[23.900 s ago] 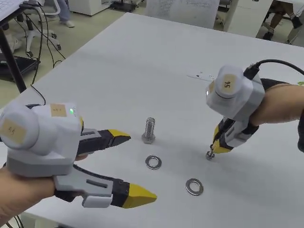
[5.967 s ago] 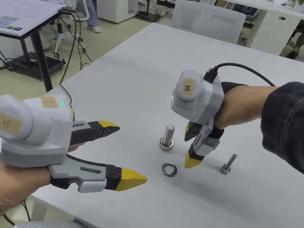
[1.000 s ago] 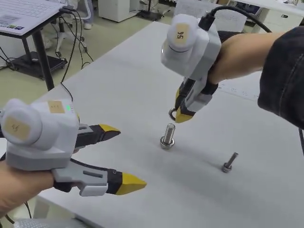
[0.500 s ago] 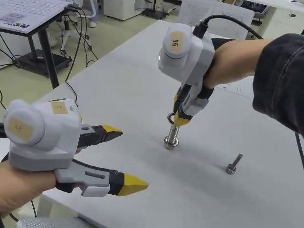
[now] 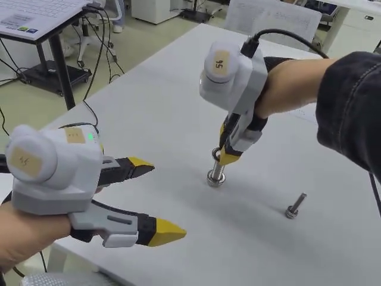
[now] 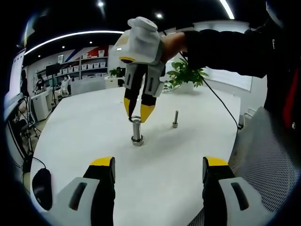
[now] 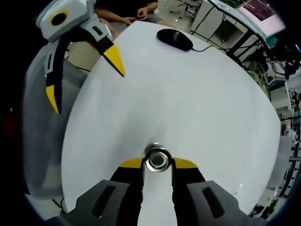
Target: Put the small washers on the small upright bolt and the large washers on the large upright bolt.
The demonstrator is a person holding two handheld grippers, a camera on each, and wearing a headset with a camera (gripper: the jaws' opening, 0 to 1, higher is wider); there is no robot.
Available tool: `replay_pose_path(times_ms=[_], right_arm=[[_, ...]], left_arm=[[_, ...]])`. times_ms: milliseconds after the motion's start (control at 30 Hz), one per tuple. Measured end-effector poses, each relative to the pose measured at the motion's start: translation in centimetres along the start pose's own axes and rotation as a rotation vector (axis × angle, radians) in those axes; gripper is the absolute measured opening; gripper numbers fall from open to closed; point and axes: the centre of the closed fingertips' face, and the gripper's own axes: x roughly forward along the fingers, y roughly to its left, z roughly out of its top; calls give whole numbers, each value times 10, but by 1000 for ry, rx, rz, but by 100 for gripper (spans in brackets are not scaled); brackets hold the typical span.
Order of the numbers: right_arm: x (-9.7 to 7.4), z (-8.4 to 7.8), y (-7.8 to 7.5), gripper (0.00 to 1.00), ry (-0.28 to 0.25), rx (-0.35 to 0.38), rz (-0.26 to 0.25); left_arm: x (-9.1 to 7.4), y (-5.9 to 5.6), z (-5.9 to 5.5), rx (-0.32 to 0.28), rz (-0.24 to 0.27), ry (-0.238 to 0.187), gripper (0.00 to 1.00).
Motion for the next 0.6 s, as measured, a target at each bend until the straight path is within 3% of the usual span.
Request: replay_pose_path(times_ms=[600], right_arm=[[9,-3,1,23,6,12,15]], left_arm=[[-2,3,-1,-5,9,3,75]])
